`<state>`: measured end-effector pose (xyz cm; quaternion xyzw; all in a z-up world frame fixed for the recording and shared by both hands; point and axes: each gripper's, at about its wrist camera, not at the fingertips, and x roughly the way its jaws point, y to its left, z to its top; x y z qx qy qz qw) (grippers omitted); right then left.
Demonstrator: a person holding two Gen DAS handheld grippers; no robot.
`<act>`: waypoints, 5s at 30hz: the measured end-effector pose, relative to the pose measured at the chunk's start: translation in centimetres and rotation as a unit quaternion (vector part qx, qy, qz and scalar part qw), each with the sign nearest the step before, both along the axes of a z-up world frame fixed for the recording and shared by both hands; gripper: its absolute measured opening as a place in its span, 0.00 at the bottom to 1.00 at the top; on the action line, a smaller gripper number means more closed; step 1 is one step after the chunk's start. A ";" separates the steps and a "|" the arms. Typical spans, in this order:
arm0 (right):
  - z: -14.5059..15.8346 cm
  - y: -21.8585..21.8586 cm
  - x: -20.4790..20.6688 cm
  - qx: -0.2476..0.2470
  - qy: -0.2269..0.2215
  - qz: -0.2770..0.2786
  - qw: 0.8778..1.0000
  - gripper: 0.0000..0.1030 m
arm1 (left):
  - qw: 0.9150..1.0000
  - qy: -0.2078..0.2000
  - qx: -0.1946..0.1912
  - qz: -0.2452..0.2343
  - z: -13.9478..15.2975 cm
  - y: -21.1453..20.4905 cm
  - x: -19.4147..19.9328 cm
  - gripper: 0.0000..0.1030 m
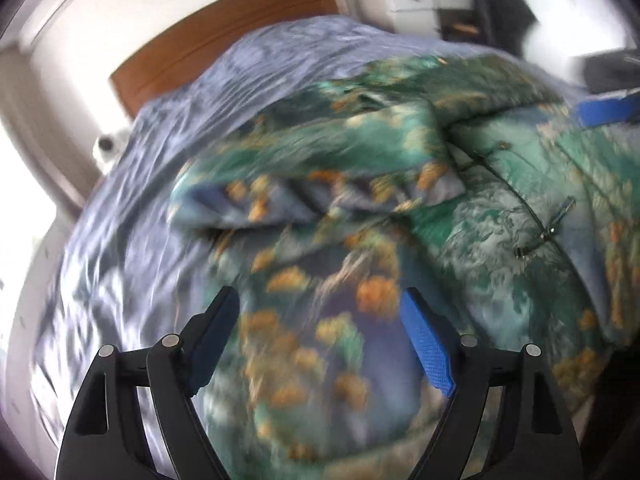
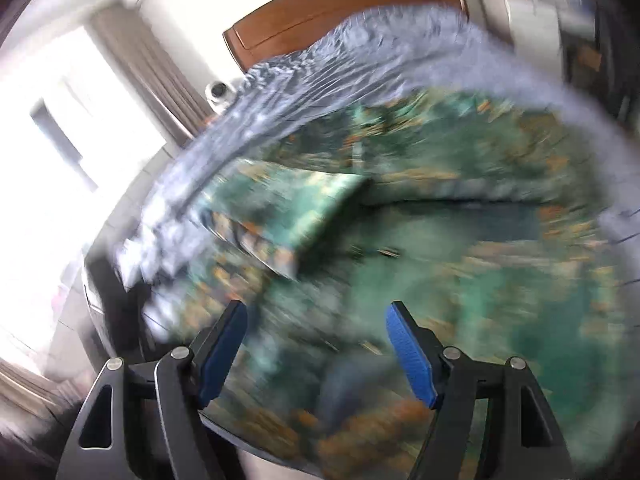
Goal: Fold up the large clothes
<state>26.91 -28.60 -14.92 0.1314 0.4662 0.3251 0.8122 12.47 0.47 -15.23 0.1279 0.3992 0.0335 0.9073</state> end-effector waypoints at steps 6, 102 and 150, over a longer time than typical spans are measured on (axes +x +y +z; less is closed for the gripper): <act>-5.4 4.1 9.2 0.078 0.111 -0.027 0.990 0.71 | 0.994 -0.014 -0.077 0.071 0.2 3.4 -2.3 0.81; 1.3 6.0 2.2 -0.200 -0.172 0.057 0.963 0.59 | 0.984 0.052 -0.168 0.033 0.0 3.5 1.7 0.90; 0.7 6.7 -9.4 -0.181 -0.162 0.089 0.966 0.61 | 0.988 0.035 -0.142 0.040 0.7 2.2 -4.2 0.90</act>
